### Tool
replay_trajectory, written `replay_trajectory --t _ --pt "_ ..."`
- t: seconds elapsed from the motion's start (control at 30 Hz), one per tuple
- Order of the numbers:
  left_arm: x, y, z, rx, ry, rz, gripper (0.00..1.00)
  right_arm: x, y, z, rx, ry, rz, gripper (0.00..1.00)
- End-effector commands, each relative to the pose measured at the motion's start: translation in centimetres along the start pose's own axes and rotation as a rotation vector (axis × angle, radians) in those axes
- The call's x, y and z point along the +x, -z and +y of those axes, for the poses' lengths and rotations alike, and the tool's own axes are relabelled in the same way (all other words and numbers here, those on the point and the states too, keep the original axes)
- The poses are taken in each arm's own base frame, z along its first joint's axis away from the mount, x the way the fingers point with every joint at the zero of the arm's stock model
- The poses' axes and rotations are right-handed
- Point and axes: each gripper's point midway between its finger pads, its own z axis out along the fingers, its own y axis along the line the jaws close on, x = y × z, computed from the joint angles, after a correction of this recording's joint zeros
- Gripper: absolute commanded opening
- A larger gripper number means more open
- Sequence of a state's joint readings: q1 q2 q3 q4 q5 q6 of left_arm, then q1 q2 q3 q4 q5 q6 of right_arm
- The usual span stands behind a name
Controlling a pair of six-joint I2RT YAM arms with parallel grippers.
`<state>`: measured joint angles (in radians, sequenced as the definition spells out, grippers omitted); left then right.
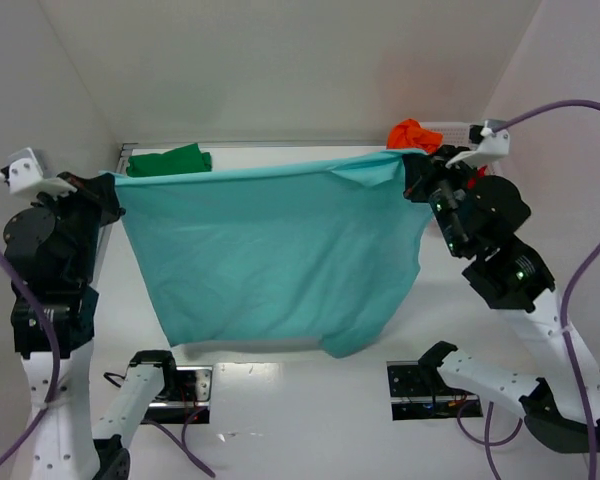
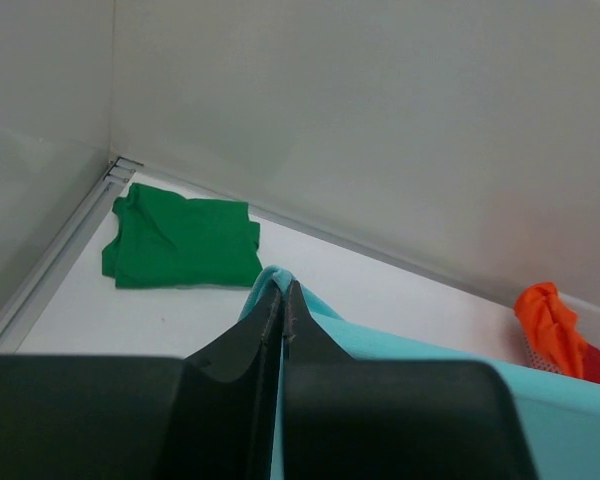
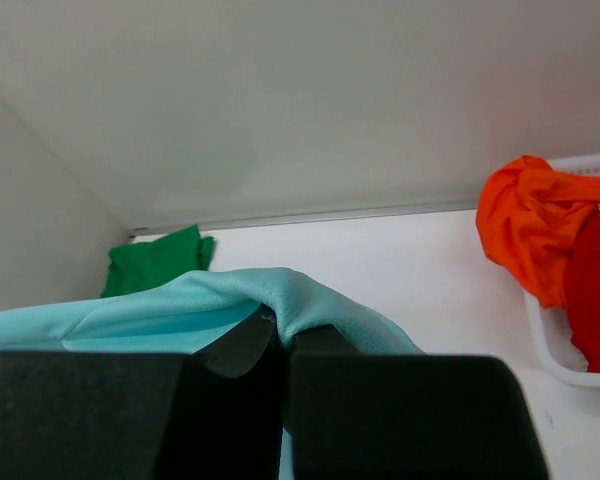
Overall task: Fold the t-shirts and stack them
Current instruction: Flatten out the tshirt
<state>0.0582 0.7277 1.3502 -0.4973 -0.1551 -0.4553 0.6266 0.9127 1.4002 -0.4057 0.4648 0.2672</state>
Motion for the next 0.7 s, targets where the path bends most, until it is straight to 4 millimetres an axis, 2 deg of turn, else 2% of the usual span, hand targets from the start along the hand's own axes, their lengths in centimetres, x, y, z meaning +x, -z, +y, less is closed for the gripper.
replay_trajectory --t 0.0,0.07,0.1,0.2,0.23,0.3,0.33,0.4,0.5,0.53,0.63,0.67 --pt "-3.2 -2.4 -0.6 0.001 -0.05 -0.115 0.0 -4.2 -1.9 -1.0 0.085 0.003 -0.166 0.0" --pt "-3.3 -3.5 -0.7 -0.002 -0.06 -0.109 0.0 -4.3 -3.1 -0.9 0.096 0.023 -0.177 0.0" --pt "-3.1 -4.5 -0.8 -0.007 -0.063 -0.094 0.0 -5.5 -3.3 -0.4 0.087 0.005 -0.21 0.0" --pt "-3.9 -6.7 -1.8 0.015 -0.062 -0.098 0.0 -6.4 -5.4 -0.3 0.141 0.044 -0.235 0.0" --pt "-4.1 -7.2 -2.0 0.025 -0.073 -0.1 0.0 -5.9 -6.4 -0.4 0.155 0.056 -0.222 0.0" --pt "-3.8 -8.7 -2.1 0.018 -0.087 -0.081 0.0 -7.0 -6.8 0.0 0.15 0.059 -0.257 0.0" --pt "-5.0 -8.7 -2.5 0.026 -0.094 -0.104 0.0 -6.8 -7.5 -0.2 0.163 0.067 -0.252 0.0" --pt "-5.2 -9.7 -3.0 0.044 -0.103 -0.102 0.0 -8.2 -7.8 -0.2 0.169 0.06 -0.286 0.0" --pt "-6.6 -9.6 -3.6 0.051 -0.1 -0.125 0.0 -10.4 -7.5 0.7 0.143 0.049 -0.331 0.0" --pt "-7.1 -9.3 -3.9 0.064 -0.1 -0.133 0.0 -10.6 -7.4 0.8 0.134 0.054 -0.324 0.0" --pt "-8.4 -6.8 -4.3 0.084 -0.096 -0.164 0.0 -12.3 -5.4 0.9 0.105 0.02 -0.353 0.0" --pt "-7.6 -6.3 -3.9 0.077 -0.087 -0.141 0.0 -13.0 -3.7 0.9 0.076 -0.001 -0.363 0.0"
